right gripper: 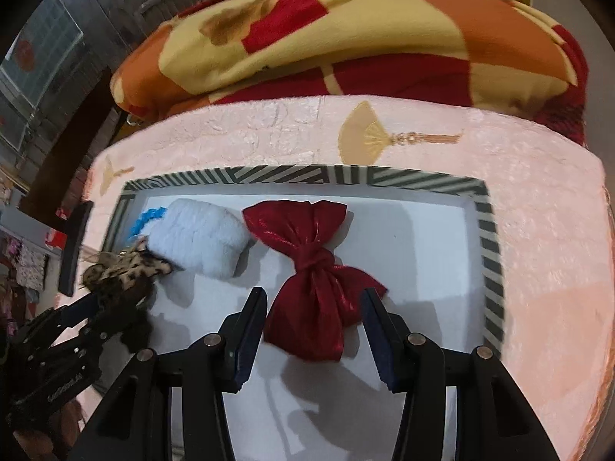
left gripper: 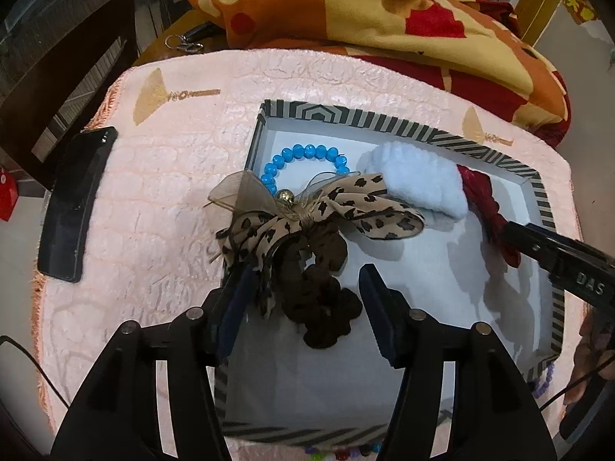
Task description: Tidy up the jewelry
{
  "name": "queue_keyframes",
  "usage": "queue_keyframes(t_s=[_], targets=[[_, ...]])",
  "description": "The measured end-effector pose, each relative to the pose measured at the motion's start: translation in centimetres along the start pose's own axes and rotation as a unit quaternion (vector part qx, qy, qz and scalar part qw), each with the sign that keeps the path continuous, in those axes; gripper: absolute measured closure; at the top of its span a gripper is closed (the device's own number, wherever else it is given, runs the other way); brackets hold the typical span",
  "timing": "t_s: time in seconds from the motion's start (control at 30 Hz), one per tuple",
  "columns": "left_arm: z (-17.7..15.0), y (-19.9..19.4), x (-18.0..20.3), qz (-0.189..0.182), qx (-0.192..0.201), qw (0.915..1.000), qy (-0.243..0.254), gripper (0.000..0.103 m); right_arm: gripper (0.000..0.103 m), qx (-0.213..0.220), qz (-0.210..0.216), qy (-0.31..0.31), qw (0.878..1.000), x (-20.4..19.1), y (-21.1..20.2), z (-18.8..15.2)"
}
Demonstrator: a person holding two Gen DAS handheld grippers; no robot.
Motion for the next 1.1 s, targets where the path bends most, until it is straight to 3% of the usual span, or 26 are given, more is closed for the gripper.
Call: queue_keyframes(t_s=[0.4, 1.1], targets=[[-2.8, -4.2, -1.5, 0.007, 0.023, 0.9996, 0.012, 0.045, 0.054, 0.015, 0.016, -0.007, 1.0, -1.1, -5.4, -4.7], [-10.1, -6.2, -5.5, 0.016, -0.002, 0.9997, 0.019, 0.045, 0.054, -0.015, 0.017, -0.005, 1.0, -1.0, -9.3, -15.8]])
Point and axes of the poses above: each gripper's, at about its wrist camera, not at the fingertips, and y roughly the way its jaws point, x to its right, z to its top, the point moved 10 cm from there along y, roughly the way its jaws point, and after that the axes turned 11 degrees about -y, right-handed, at the moved point
